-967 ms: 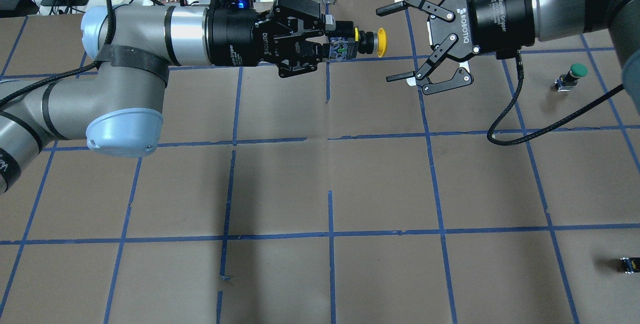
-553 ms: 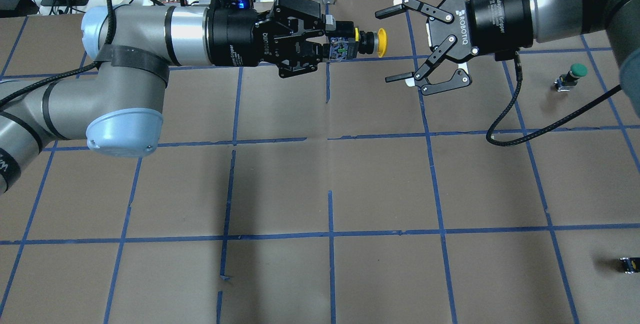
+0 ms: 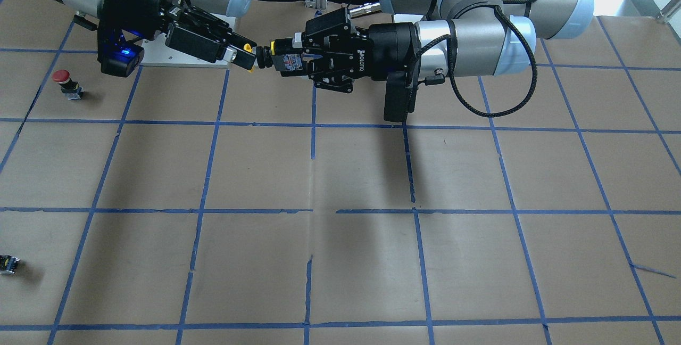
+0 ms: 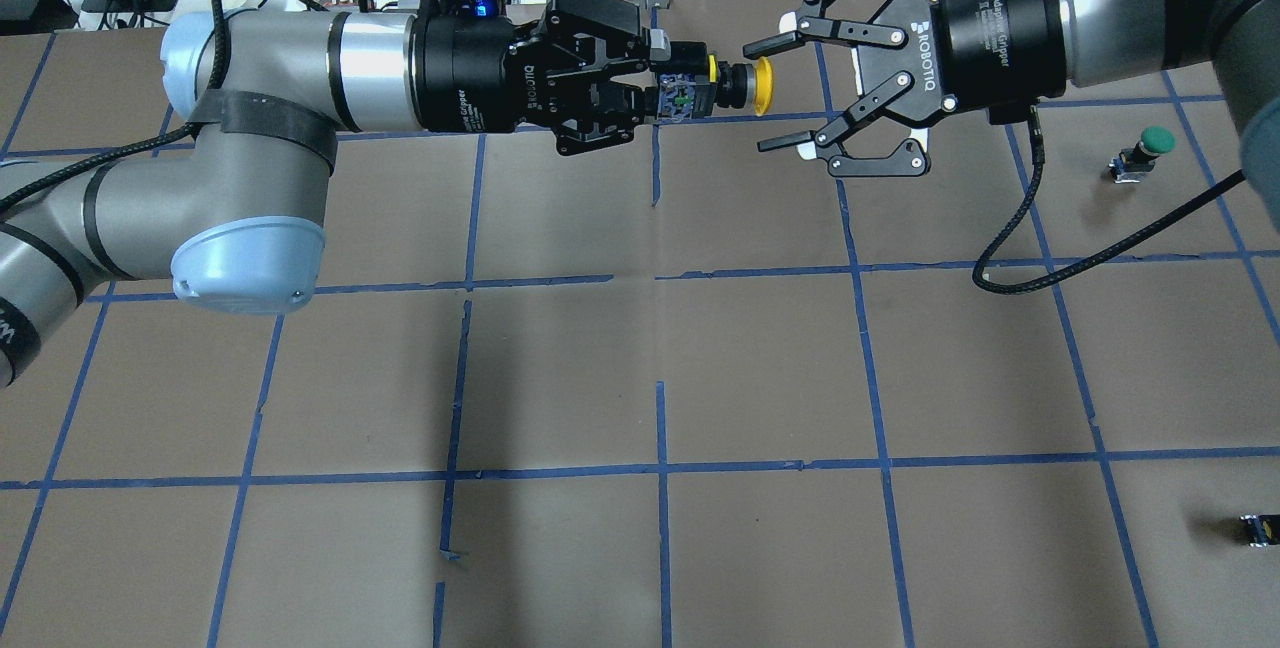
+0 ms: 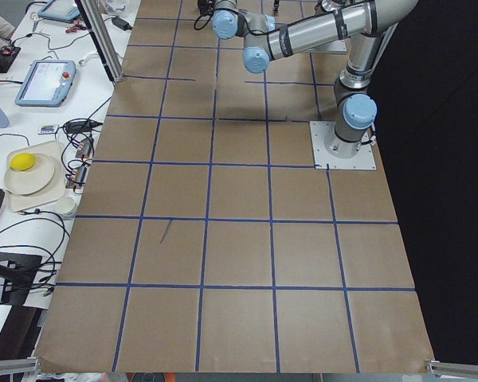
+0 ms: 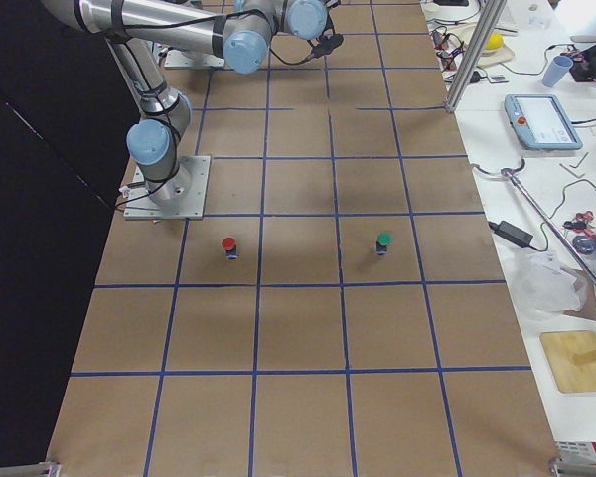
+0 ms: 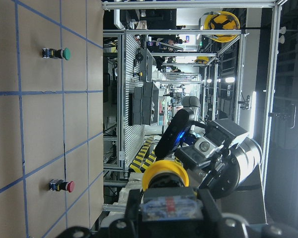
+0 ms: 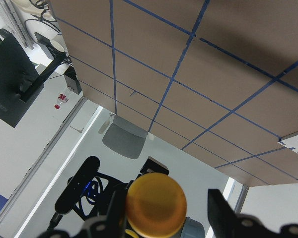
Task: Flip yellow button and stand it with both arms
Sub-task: 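Adjust the right gripper around the yellow cap and close it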
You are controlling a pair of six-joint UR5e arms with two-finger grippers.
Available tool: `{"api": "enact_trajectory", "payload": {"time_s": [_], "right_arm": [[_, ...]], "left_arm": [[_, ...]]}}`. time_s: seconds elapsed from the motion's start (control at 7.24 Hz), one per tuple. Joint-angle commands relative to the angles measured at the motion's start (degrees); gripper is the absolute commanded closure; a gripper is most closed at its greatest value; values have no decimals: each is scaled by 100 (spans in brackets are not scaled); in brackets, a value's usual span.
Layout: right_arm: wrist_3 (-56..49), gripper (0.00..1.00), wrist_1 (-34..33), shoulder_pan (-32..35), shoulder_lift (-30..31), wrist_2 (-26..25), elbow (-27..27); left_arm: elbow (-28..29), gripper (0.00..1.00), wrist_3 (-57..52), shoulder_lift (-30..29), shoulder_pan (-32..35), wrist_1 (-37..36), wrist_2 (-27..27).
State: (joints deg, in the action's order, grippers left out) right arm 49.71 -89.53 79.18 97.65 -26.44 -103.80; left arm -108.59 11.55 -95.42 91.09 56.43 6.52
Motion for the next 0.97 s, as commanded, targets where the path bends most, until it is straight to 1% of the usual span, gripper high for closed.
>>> {"api": "enact_trajectory", "payload": {"time_s": [0.0,0.14,0.41,0.55,0.69,0.83], "right_arm": [[3,65,6,1,-1,16,0],[3,67,6,1,-1,16,0],[3,67,-3,1,-1,16,0],[3,67,-3,1,8,7,9],[3,67,-3,1,8,7,0],[3,68,-3,1,8,7,9]], "left_arm": [[5,82,13,6,-4,-1,-1],[-4,82,-4,6,-4,-1,-1],[-4,81,13,6,-4,-1,-1],[13,52,5,6,-4,-1,-1],[22,1,5,6,-4,-1,-1],[22,0,5,6,-4,-1,-1]]}}
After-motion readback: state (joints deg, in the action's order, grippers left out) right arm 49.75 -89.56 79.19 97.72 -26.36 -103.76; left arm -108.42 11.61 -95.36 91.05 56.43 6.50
